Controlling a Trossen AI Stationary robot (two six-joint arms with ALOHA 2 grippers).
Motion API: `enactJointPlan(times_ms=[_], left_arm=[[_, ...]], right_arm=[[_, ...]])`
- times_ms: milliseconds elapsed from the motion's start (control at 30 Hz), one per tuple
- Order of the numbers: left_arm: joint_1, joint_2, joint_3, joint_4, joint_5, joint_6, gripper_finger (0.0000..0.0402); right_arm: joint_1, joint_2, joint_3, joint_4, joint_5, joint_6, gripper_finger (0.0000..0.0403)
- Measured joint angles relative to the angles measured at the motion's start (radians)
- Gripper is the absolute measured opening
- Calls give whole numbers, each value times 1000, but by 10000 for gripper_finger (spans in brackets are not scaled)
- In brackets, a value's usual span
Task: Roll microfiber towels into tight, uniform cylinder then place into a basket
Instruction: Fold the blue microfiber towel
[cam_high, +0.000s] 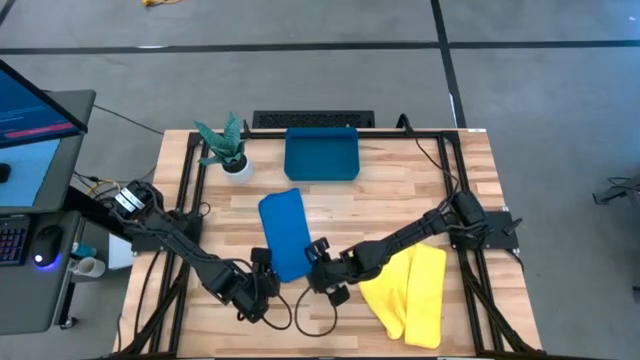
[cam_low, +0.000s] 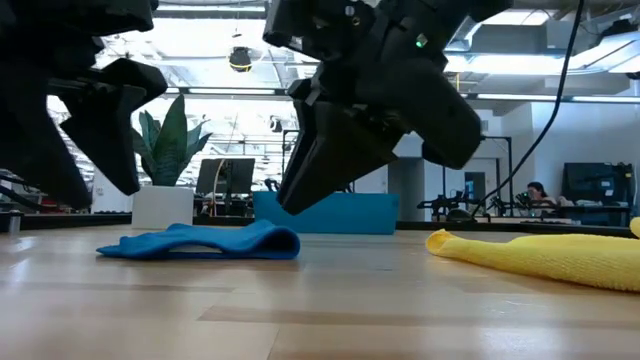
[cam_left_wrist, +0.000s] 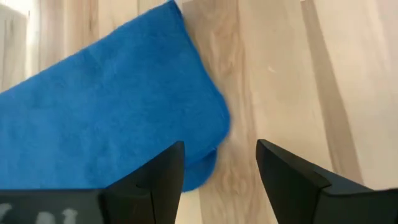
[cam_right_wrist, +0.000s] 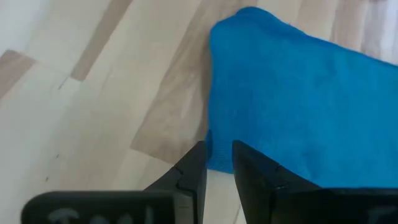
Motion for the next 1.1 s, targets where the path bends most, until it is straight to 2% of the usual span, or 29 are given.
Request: enactJointPlan(times_ms=[200, 400, 567, 867, 1100], left_arm=[[15, 0, -7, 14, 15, 19, 192], [18, 0, -82, 111, 17, 33, 192], [22, 0, -117, 143, 11, 36, 192], [51, -6, -208, 282, 24, 32, 192], [50, -4, -223, 288, -1, 6, 180]], right_arm=[[-6, 0, 0, 37, -9, 14, 127], [-5, 0, 0, 45, -11, -12, 178], [-12, 18, 2, 70, -11, -12, 203], [-20, 80, 3, 100, -25, -12, 212], [-39, 86, 3, 74, -39, 15, 212]])
